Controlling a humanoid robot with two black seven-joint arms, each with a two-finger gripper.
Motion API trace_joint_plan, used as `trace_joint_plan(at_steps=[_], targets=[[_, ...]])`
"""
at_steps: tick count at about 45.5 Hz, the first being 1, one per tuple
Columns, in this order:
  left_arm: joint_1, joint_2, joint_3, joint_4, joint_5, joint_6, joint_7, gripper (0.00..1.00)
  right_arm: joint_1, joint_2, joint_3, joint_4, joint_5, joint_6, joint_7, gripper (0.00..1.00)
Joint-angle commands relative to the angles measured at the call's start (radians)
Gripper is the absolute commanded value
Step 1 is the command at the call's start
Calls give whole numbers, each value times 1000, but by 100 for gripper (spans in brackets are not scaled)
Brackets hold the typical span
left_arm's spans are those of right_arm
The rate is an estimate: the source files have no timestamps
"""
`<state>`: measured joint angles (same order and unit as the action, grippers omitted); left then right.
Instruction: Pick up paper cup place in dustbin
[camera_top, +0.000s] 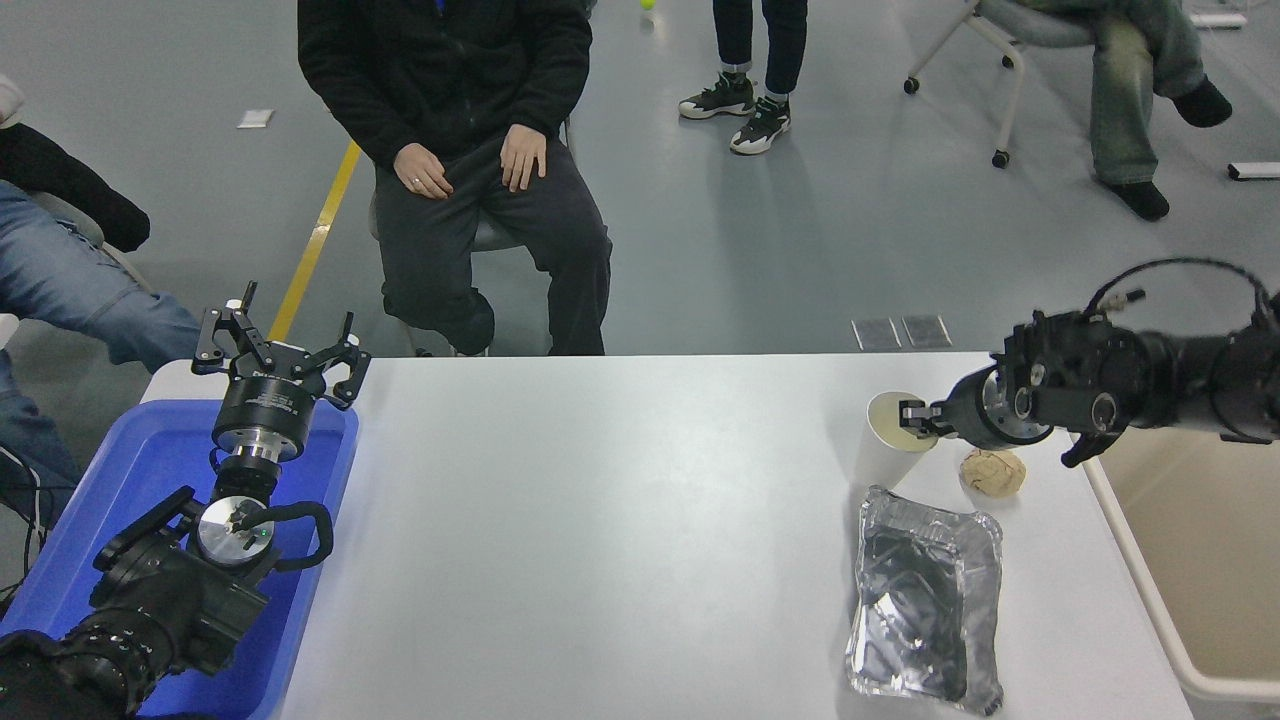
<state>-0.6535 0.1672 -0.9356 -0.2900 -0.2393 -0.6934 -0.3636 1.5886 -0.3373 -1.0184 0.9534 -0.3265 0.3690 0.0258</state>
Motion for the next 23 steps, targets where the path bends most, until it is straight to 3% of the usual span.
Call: trace_joint_plan(at_steps=[1, 13, 23], targets=[[0, 0, 0, 0, 0, 0, 0, 99, 191, -68, -23, 44, -3, 221, 0, 0], [0, 0, 0, 0, 0, 0, 0, 99, 367, -97, -40, 59, -17, 416, -7, 0], [0, 0, 1, 0, 0, 0, 0, 99, 508, -118, -60, 61, -45, 416, -7, 0]])
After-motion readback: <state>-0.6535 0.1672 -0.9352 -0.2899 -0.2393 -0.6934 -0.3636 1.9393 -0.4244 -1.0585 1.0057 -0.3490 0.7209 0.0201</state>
